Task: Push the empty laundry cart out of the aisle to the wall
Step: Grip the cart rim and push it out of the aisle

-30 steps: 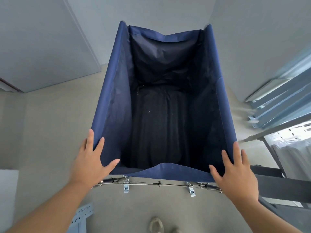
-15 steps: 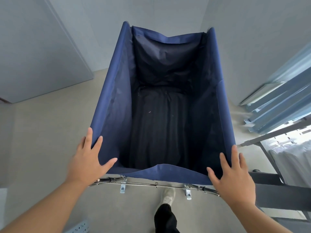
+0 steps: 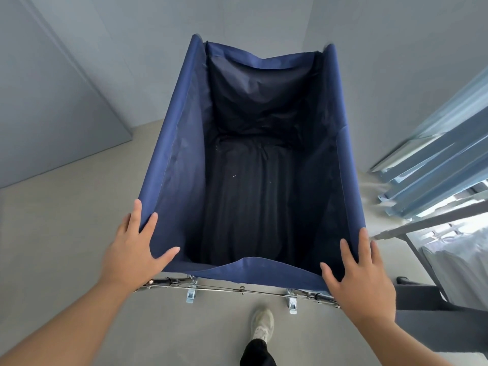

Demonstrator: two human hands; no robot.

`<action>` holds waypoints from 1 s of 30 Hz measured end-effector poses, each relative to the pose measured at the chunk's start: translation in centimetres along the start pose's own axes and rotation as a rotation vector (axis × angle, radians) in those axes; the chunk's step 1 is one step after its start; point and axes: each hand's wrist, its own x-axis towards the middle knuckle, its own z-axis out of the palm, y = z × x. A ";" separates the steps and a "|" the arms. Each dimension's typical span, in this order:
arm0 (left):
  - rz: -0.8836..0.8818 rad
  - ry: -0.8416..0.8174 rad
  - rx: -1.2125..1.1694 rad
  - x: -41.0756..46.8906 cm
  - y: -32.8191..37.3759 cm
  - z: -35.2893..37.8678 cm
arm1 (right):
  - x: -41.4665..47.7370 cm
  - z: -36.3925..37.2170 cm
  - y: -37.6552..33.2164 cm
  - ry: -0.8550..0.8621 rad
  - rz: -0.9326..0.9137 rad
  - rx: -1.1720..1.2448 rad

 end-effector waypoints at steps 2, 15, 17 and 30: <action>0.007 0.002 0.006 1.7 0.3 -0.1 | 1.4 -0.2 -0.1 -0.001 0.009 -0.005; 0.051 0.032 0.032 11.3 1.5 -0.8 | 9.4 -0.6 -0.6 0.026 0.054 -0.024; 0.063 0.040 0.033 12.3 1.7 -0.8 | 10.3 -0.6 -0.5 0.033 0.058 -0.020; 0.046 0.038 0.033 16.7 4.4 -1.5 | 15.3 -0.8 1.1 0.076 0.036 -0.042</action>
